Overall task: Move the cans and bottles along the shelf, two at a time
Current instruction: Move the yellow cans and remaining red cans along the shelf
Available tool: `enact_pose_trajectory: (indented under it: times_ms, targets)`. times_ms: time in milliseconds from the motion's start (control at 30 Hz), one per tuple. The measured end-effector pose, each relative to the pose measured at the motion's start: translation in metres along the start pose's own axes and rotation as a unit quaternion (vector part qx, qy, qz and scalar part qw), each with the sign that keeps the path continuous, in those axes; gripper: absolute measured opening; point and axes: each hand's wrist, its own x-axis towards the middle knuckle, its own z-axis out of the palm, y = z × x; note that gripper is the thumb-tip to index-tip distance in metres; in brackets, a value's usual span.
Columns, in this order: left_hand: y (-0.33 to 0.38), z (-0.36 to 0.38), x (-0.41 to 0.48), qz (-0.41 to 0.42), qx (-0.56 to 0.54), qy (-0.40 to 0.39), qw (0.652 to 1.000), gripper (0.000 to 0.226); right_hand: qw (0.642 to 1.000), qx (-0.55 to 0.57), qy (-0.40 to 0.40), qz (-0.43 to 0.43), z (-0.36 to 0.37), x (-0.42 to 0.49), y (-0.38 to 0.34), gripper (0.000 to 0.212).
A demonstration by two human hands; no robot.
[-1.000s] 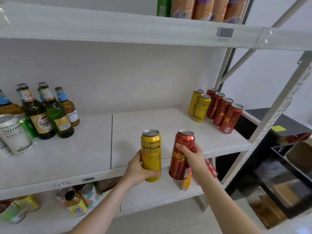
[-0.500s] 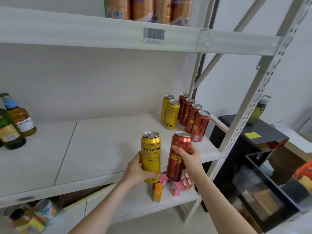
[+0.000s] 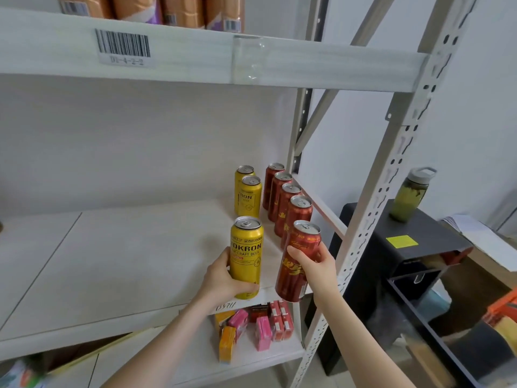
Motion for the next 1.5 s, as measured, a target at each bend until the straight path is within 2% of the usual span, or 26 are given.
enact_pose_trajectory:
  times_ms: [267,600,900,1067,1267,1500]
  targets:
    - [-0.002,0.015,0.061,-0.004,0.041,0.039,0.998,0.077,1.000,-0.011,-0.011,-0.010,-0.016,0.046,0.014,0.045]
    - [-0.010,0.033,0.110,-0.009,0.015,0.092,0.996,0.075,0.998,-0.040,-0.044,-0.028,-0.032,0.076,0.029,0.048]
    - [-0.017,0.042,0.123,0.003,-0.017,0.098,0.995,0.074,0.996,-0.044,-0.070,-0.031,-0.036,0.080,0.032,0.055]
    - [-0.028,0.040,0.121,-0.008,-0.031,0.099,0.995,0.075,0.996,-0.063,-0.066,-0.023,-0.042,0.071,0.039,0.070]
    - [-0.035,0.043,0.126,-0.012,-0.048,0.123,0.991,0.076,0.994,-0.088,-0.053,-0.028,-0.050,0.070,0.049,0.060]
    - [-0.031,0.046,0.147,-0.010,-0.052,0.124,0.991,0.080,0.996,-0.080,-0.048,-0.015,-0.049,0.071,0.047,0.067]
